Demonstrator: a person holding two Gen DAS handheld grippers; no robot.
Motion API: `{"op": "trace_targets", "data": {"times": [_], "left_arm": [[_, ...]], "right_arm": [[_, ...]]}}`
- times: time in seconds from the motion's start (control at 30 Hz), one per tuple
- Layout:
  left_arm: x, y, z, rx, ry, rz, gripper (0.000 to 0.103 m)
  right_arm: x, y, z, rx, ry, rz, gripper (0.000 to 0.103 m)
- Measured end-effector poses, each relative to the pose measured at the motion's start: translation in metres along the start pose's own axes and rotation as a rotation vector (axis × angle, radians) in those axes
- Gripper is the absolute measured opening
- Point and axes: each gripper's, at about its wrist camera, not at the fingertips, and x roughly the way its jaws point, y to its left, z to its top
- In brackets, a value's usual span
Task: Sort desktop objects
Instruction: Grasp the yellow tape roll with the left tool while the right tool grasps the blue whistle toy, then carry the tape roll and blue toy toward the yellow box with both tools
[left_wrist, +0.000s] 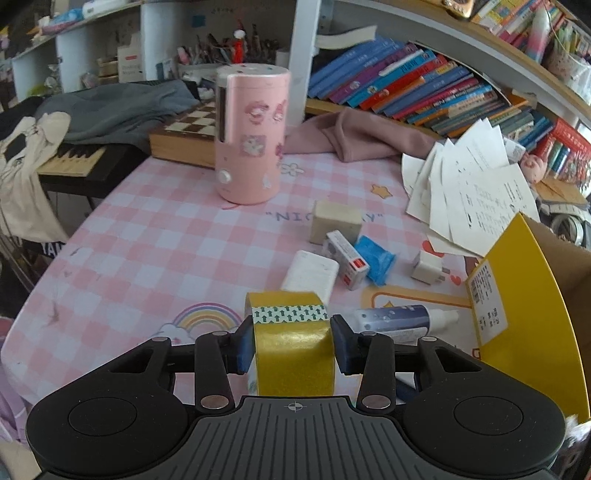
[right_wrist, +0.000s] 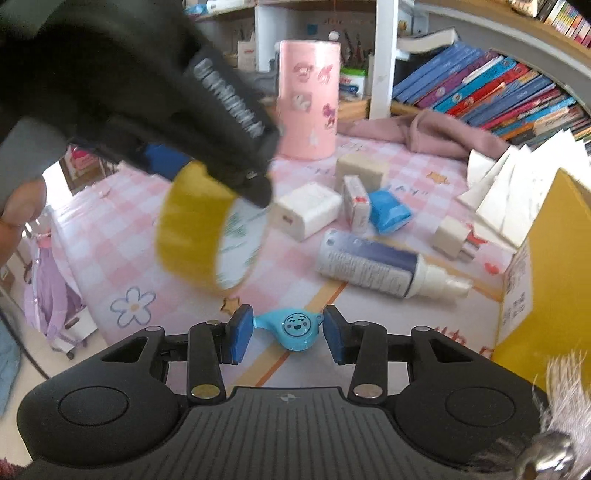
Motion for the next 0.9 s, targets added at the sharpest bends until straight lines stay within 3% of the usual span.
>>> {"op": "trace_targets", "data": {"times": [0.33, 0.63, 0.9], "left_arm": [[-0.033, 0.010, 0.002, -0.030, -0.073, -0.049, 0.040], [-0.074, 0.014, -0.001, -0.032, -0.141, -0.158, 0.040], [-0.109, 0.014, -0.025, -0.034, -0.174, -0.249, 0.040]], "right_arm": [[-0.034, 0.001, 0.020, -0.040, -0.057, -0.046, 0.039], [-0.083, -0.002, 0.033, -0.042, -0.084, -0.092, 0.039], [-0.132, 0.007, 0.024, 0.040, -0.097, -0.167, 0.039]]}}
